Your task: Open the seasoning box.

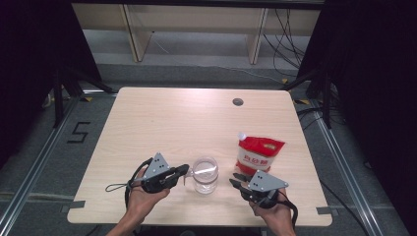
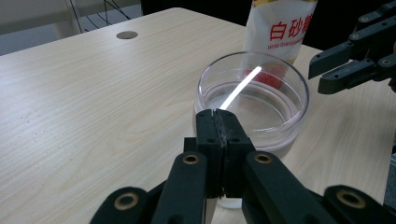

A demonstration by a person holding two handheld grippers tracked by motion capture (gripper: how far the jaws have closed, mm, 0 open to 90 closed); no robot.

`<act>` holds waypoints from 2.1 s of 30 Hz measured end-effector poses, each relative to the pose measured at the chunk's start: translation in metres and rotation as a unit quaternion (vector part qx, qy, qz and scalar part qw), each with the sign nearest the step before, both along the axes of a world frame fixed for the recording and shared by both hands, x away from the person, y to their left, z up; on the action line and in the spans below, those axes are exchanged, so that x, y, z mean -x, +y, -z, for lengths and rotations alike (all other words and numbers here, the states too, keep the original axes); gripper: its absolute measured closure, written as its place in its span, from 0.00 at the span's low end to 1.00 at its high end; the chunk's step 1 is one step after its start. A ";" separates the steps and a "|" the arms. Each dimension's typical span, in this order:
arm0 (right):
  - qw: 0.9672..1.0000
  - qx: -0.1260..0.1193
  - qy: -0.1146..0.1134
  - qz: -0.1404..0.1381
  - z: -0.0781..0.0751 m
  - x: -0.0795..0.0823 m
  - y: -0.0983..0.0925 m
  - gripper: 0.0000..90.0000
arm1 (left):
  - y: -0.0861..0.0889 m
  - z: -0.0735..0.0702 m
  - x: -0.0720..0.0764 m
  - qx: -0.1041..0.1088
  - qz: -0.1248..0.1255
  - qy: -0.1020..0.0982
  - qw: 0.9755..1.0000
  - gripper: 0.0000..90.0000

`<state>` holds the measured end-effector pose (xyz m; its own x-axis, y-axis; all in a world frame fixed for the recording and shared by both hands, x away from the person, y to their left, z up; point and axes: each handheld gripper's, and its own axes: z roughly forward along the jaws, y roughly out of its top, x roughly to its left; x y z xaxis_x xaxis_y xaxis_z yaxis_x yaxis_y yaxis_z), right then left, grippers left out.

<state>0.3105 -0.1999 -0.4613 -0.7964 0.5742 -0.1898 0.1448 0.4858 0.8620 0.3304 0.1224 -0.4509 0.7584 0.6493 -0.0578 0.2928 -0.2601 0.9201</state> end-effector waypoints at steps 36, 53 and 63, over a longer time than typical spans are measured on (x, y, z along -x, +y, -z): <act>0.998 0.005 -0.042 -0.052 -0.013 -0.017 0.041 0.98 | 0.015 0.005 0.013 -0.012 0.023 0.022 0.999 0.58; 0.997 -0.007 -0.051 -0.057 -0.024 -0.012 0.053 0.97 | 0.031 0.034 0.037 -0.045 0.014 0.068 0.997 0.17; 0.995 -0.007 -0.061 -0.076 -0.030 -0.009 0.071 0.96 | 0.031 0.043 0.040 -0.046 0.007 0.080 0.996 0.17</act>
